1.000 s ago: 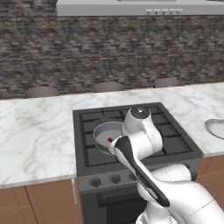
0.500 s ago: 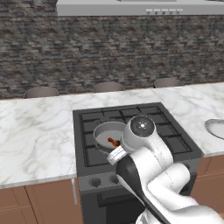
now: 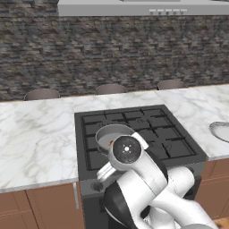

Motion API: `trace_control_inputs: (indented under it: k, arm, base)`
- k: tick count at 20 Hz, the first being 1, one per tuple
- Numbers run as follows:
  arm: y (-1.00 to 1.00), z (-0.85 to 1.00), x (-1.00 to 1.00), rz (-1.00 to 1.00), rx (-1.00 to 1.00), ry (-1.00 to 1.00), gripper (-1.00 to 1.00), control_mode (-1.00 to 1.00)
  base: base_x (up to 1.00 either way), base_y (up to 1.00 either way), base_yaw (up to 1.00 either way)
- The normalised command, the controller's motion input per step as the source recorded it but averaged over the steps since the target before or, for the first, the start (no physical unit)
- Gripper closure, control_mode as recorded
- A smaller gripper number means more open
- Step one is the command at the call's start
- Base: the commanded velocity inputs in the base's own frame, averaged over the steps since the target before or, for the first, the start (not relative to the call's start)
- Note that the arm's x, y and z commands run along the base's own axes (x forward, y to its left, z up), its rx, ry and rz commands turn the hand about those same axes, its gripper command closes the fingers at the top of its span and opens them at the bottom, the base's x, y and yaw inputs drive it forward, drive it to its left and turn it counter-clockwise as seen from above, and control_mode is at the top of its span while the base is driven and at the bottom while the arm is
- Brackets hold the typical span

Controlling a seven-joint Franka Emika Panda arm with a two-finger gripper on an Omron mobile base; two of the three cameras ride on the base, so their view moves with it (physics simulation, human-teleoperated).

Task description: Retrieve the frozen meat and place it in the pot on a burner. Then turn the burner on.

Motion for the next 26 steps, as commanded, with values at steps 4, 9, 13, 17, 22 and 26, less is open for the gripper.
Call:
trace_control_inputs:
  k: [4,9,13,17,22,26]
  arm:
    - [0.34,-0.13,0.00,0.13,-0.34,0.15,-1.00,-1.00]
    - [0.30,-0.20,0.00,0.18,-0.42,0.13,-1.00,-1.00]
    - [0.19,-0.38,0.00,0.18,-0.29,0.03,-1.00,-1.00]
    - [0.04,-0.51,0.00,0.11,-0.10,0.00,-1.00,-1.00]
    - [0.00,-0.61,0.00,0.07,-0.03,0.00,-1.00,-1.00]
    - [0.00,-0.48,0.00,0.06,0.00,-0.01,-1.00,-1.00]
  base:
    - [0.00,0.00,0.00]
    - [0.00,0.00,0.00]
    - [0.00,0.00,0.00]
    - [0.00,0.00,0.00]
    - [0.00,0.00,0.00]
    - [0.00,0.00,0.00]
